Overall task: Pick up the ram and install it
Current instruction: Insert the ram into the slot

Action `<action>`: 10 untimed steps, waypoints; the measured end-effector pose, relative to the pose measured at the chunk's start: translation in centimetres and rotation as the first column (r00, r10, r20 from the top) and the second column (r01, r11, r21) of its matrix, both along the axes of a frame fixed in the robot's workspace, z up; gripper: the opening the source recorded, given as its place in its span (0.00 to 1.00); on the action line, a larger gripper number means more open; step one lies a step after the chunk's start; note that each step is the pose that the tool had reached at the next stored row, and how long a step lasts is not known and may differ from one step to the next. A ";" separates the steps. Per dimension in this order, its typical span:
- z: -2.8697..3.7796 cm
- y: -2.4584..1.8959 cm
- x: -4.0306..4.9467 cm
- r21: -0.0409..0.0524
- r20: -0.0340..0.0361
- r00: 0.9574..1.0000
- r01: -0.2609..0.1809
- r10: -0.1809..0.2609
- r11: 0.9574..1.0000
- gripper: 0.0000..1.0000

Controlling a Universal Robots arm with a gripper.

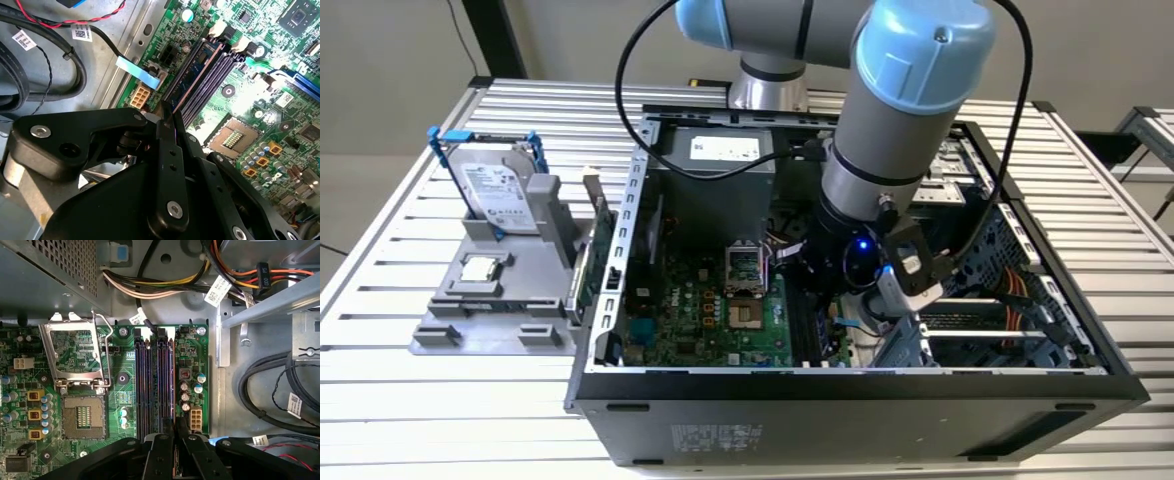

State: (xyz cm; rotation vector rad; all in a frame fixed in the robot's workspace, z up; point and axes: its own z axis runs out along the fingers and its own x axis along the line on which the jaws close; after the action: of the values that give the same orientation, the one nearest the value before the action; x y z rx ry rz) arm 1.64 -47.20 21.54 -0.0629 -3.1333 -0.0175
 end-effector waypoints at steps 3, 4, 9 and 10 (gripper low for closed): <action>0.00 0.00 0.00 0.000 0.000 1.000 0.000 0.000 1.000 0.00; -0.01 0.00 0.00 0.000 0.000 1.000 0.000 0.000 1.000 0.00; -0.01 0.00 0.00 0.000 0.000 1.000 0.000 0.000 1.000 1.00; -0.02 0.00 0.00 0.000 0.000 1.000 0.000 0.000 1.000 1.00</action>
State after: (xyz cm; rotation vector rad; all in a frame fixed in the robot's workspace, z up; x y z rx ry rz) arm 1.64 -47.20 21.52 -0.0629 -3.1334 -0.0175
